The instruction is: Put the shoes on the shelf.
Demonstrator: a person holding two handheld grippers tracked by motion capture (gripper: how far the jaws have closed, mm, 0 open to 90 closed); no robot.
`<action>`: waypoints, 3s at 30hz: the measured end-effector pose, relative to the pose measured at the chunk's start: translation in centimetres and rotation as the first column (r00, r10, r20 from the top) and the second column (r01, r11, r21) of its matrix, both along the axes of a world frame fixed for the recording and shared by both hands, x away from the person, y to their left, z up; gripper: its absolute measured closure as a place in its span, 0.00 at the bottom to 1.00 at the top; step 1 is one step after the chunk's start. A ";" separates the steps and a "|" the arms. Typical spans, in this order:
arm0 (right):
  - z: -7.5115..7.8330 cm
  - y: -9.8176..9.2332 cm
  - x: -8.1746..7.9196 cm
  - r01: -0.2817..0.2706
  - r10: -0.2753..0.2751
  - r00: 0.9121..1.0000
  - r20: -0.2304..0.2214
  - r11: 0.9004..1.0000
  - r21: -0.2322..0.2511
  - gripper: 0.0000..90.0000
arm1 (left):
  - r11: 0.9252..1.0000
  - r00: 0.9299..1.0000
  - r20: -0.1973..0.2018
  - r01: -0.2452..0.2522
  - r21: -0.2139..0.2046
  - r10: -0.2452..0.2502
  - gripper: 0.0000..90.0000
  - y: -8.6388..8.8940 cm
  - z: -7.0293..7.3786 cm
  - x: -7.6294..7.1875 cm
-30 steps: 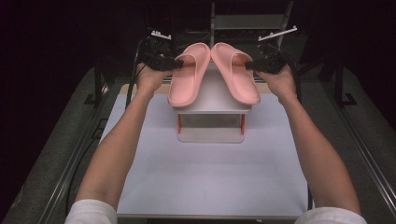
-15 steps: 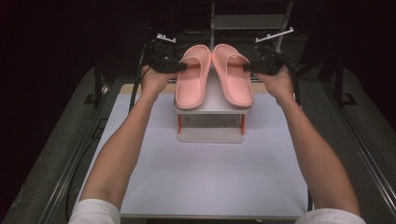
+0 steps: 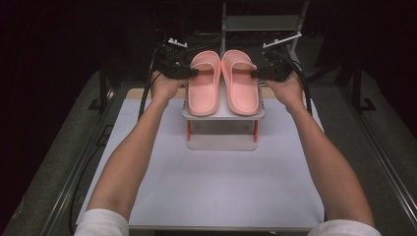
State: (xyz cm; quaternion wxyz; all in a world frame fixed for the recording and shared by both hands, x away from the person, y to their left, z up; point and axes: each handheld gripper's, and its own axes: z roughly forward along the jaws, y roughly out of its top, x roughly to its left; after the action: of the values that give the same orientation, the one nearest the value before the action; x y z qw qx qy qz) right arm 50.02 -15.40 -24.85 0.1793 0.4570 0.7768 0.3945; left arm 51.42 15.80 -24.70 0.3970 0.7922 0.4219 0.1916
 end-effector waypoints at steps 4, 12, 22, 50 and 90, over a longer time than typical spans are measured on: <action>-0.2 0.3 0.0 0.001 -0.001 1.000 -0.006 1.000 -0.004 0.77 | 1.000 1.000 -0.005 0.004 0.004 -0.004 0.68 -0.2 -0.2 0.1; -0.5 0.3 0.2 0.007 -0.007 1.000 -0.017 1.000 0.001 0.76 | 1.000 1.000 -0.013 0.013 0.004 -0.013 0.68 -0.6 -0.6 0.2; -0.7 0.4 0.3 0.014 -0.014 1.000 -0.025 1.000 0.016 0.75 | 1.000 1.000 -0.014 0.012 -0.001 -0.012 0.68 -0.6 -0.6 0.3; -1.6 0.1 -0.3 0.019 -0.015 0.999 -0.051 0.997 0.078 0.66 | 1.000 1.000 -0.016 0.027 -0.006 -0.027 0.66 -0.3 -0.6 0.2; -1.3 -1.9 -3.5 -0.050 0.056 0.998 -0.030 0.983 0.177 0.61 | 0.997 0.997 0.040 0.068 -0.049 -0.066 0.49 1.3 -0.1 -3.7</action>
State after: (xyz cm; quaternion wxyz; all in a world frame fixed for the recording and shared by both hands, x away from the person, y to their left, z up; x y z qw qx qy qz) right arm 46.47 -17.26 -26.16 0.1141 0.4569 0.7537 0.4584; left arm 47.75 17.10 -24.83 0.4309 0.7919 0.3921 0.1829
